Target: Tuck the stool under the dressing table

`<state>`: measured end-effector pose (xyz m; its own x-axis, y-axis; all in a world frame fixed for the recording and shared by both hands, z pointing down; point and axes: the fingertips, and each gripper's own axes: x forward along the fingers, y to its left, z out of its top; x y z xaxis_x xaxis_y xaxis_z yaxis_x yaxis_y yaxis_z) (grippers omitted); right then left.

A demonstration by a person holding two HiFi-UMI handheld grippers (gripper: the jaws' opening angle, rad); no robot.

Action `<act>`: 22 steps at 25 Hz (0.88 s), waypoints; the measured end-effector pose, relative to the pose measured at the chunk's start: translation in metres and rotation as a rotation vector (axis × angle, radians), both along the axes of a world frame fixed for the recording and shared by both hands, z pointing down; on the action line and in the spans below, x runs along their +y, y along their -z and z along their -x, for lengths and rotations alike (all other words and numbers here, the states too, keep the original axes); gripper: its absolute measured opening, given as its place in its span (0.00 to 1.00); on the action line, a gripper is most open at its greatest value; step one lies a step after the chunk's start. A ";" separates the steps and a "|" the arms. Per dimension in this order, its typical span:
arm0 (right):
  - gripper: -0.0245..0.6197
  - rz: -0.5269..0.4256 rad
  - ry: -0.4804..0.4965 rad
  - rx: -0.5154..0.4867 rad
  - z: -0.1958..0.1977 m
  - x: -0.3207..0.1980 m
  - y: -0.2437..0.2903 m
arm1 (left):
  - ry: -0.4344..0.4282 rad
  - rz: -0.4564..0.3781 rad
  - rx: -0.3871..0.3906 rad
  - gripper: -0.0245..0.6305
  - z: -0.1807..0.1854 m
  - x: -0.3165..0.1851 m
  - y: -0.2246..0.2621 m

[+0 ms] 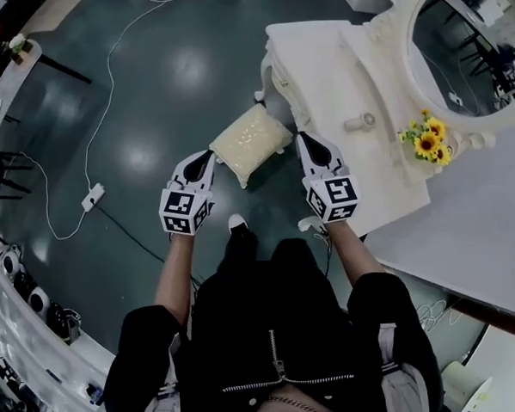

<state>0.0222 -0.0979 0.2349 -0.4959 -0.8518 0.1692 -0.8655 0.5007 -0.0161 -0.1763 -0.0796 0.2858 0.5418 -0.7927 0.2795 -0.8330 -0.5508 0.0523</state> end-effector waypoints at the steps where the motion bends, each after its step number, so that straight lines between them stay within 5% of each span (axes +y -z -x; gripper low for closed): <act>1: 0.05 0.005 -0.006 0.002 0.003 -0.006 -0.001 | -0.009 0.005 -0.002 0.07 0.002 -0.008 -0.002; 14: 0.05 0.096 -0.018 0.001 0.019 -0.076 -0.044 | 0.004 0.112 -0.013 0.07 0.024 -0.077 -0.054; 22: 0.05 0.153 -0.008 -0.010 0.020 -0.117 -0.107 | 0.025 0.201 0.010 0.07 0.020 -0.108 -0.138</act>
<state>0.0020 -0.2145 0.3416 -0.4917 -0.8201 0.2928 -0.8687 0.4851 -0.1002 -0.1967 -0.1878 0.4238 0.5261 -0.7348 0.4282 -0.8452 -0.5073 0.1679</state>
